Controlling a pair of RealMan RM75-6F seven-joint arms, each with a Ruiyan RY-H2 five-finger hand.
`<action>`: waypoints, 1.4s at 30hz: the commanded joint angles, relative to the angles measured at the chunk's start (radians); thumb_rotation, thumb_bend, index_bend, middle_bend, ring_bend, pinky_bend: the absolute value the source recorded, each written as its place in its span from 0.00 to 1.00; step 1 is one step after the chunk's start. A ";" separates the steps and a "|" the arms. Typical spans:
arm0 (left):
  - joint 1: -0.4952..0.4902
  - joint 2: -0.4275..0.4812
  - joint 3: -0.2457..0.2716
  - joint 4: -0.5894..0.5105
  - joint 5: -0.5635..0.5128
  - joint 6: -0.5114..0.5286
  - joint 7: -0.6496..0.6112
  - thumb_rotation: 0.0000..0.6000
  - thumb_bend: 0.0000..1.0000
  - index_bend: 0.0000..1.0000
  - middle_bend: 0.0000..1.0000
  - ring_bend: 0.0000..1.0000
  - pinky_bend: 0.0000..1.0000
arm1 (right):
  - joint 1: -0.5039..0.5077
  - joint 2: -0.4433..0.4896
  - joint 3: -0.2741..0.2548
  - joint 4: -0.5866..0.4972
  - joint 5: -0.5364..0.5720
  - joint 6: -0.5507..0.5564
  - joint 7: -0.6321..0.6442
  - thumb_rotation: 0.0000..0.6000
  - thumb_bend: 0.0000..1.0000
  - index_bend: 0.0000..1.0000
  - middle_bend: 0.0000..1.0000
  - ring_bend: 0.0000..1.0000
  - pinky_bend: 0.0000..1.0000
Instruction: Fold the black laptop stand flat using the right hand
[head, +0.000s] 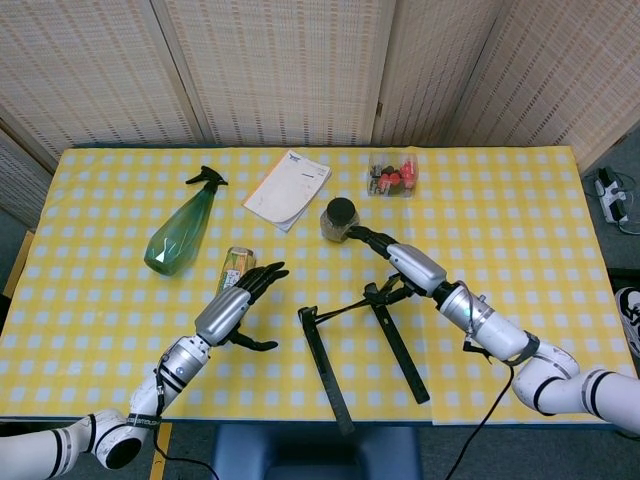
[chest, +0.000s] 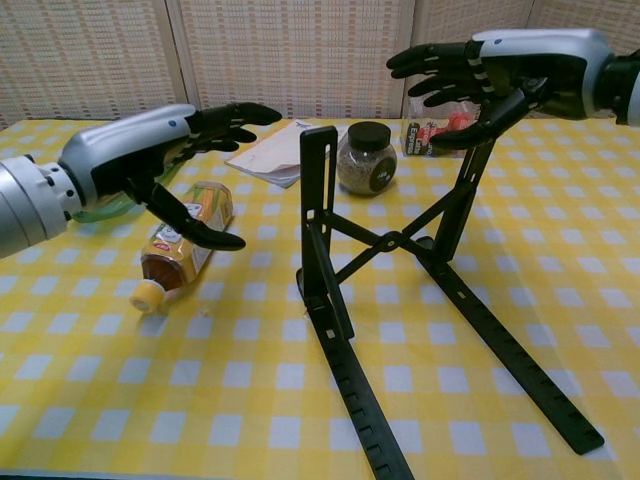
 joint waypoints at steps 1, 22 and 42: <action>-0.006 -0.008 -0.003 0.003 -0.007 -0.004 -0.002 1.00 0.13 0.00 0.04 0.06 0.00 | -0.017 0.028 0.003 -0.030 0.001 0.029 -0.017 1.00 0.33 0.00 0.00 0.00 0.00; -0.121 -0.155 -0.091 0.087 -0.147 -0.087 0.077 1.00 0.13 0.00 0.04 0.06 0.00 | -0.145 0.125 -0.018 -0.082 -0.019 0.182 -0.008 1.00 0.33 0.00 0.00 0.00 0.00; -0.161 -0.246 -0.107 0.229 -0.210 -0.109 0.095 1.00 0.13 0.08 0.09 0.09 0.00 | -0.170 0.119 -0.022 -0.058 -0.023 0.185 0.010 1.00 0.33 0.00 0.00 0.00 0.00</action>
